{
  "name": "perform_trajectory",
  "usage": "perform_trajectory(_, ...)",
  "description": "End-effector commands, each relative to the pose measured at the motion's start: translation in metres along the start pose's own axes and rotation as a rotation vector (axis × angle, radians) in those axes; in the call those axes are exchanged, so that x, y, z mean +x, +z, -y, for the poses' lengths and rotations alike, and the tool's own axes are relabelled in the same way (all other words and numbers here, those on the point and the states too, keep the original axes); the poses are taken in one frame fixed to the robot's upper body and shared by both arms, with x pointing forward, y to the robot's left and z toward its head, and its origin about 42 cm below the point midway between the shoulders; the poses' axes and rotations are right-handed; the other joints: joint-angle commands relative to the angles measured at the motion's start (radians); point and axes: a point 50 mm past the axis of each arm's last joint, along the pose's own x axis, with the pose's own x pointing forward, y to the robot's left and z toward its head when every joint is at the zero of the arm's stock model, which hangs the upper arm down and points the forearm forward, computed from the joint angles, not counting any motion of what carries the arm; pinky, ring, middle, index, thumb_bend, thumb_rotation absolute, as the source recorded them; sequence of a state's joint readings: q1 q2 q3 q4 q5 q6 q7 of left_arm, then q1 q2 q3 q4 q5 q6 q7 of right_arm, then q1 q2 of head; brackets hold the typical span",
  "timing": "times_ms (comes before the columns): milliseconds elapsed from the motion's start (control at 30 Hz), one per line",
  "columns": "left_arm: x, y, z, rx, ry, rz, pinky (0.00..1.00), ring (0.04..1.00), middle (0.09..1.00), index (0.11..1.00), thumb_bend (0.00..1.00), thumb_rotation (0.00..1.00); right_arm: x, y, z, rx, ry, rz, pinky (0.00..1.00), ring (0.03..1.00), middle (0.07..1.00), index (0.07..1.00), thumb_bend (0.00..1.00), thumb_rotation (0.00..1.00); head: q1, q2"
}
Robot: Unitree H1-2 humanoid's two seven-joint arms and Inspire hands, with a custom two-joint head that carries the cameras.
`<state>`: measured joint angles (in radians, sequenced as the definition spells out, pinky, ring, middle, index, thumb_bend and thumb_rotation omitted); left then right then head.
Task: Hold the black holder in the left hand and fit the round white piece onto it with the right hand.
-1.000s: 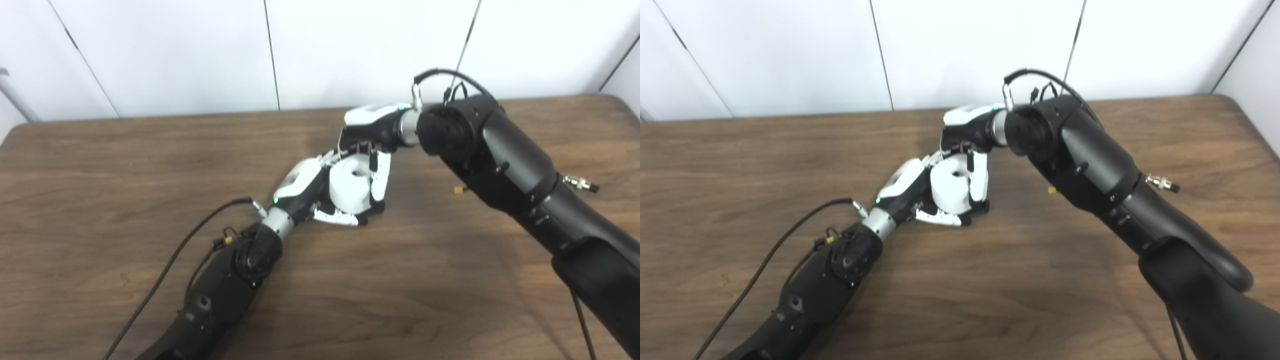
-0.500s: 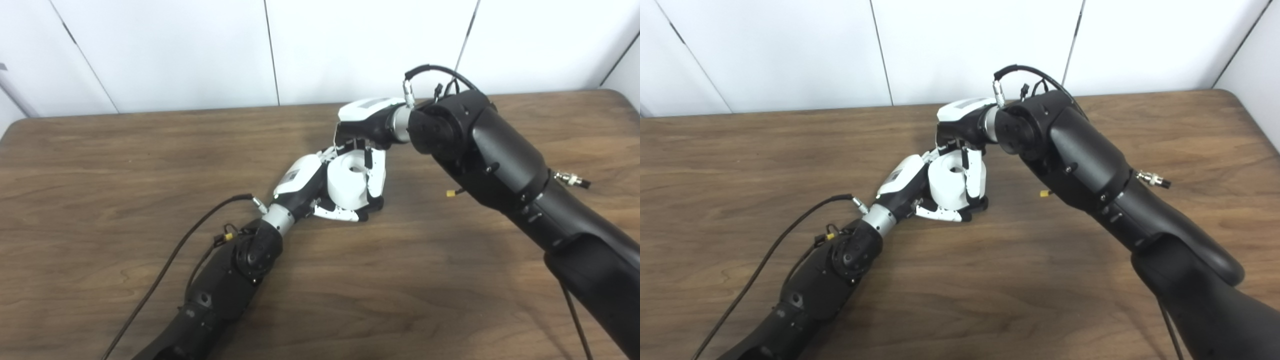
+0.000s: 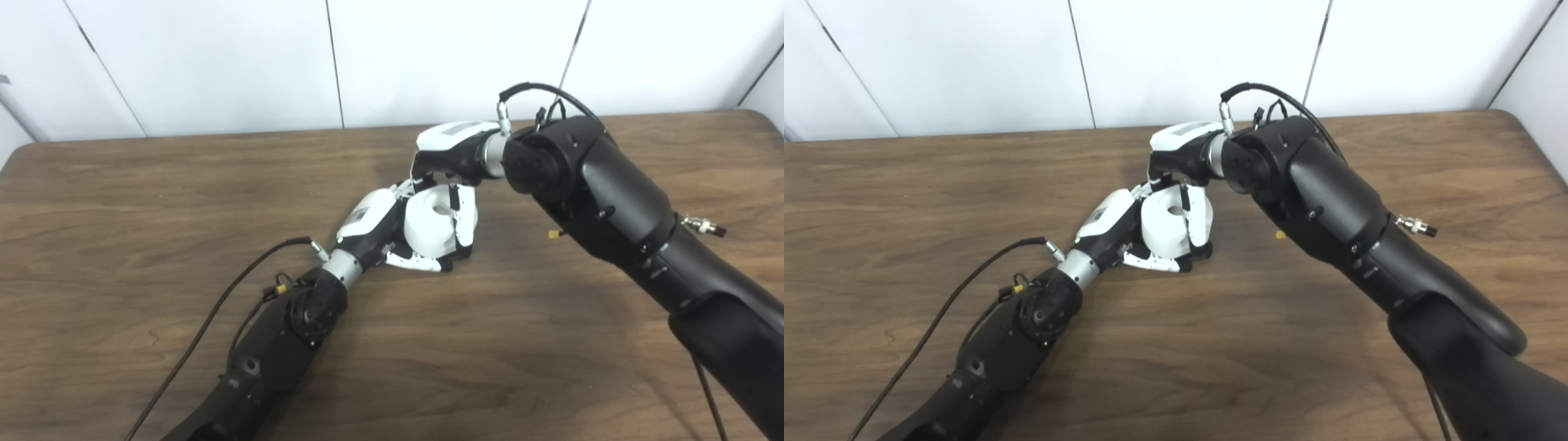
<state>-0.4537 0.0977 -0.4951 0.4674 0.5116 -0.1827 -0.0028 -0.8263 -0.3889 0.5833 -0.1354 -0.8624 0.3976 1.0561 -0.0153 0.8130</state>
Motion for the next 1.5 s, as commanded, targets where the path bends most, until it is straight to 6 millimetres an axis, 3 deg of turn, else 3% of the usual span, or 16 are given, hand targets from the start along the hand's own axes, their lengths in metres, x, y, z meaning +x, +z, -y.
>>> perform_trajectory(0, -0.024, -0.013, 0.059, -0.034, -0.218, -0.086, 1.0, 1.0, 0.95, 0.48, 0.52, 0.06, -0.004, 0.0, 0.004, -0.025, -0.015, -0.008, 0.77, 0.921, 0.999, 0.996, 0.88, 0.12, 0.0, 0.001)
perform_trajectory(233, -0.024, -0.013, 0.058, -0.031, -0.224, -0.088, 1.0, 1.0, 0.956, 0.481, 0.52, 0.06, -0.005, 0.001, 0.006, -0.04, -0.02, -0.006, 0.76, 0.913, 0.988, 0.979, 0.88, 0.12, 0.0, 0.002)
perform_trajectory(467, -0.024, -0.015, 0.059, -0.037, -0.223, -0.092, 1.0, 1.0, 0.951, 0.481, 0.52, 0.06, -0.008, 0.0, 0.01, -0.044, -0.031, 0.001, 0.69, 0.871, 0.972, 0.972, 0.89, 0.12, -0.004, 0.001)
perform_trajectory(833, -0.024, -0.015, 0.059, -0.033, -0.231, -0.095, 1.0, 1.0, 0.951, 0.481, 0.52, 0.06, -0.013, -0.001, 0.017, -0.038, -0.054, 0.001, 0.7, 0.862, 0.988, 1.0, 0.9, 0.13, -0.004, 0.001)
perform_trajectory(1167, -0.024, -0.016, 0.059, -0.033, -0.227, -0.088, 1.0, 1.0, 0.945, 0.481, 0.52, 0.06, -0.019, -0.005, 0.035, -0.027, -0.08, 0.004, 0.69, 0.899, 1.0, 1.0, 1.0, 0.17, 0.001, 0.005)
perform_trajectory(1467, -0.024, -0.017, 0.06, -0.037, -0.232, -0.093, 1.0, 1.0, 0.945, 0.48, 0.52, 0.06, -0.025, -0.008, 0.046, -0.018, -0.091, -0.003, 0.71, 0.907, 1.0, 1.0, 1.0, 0.16, 0.001, 0.005)
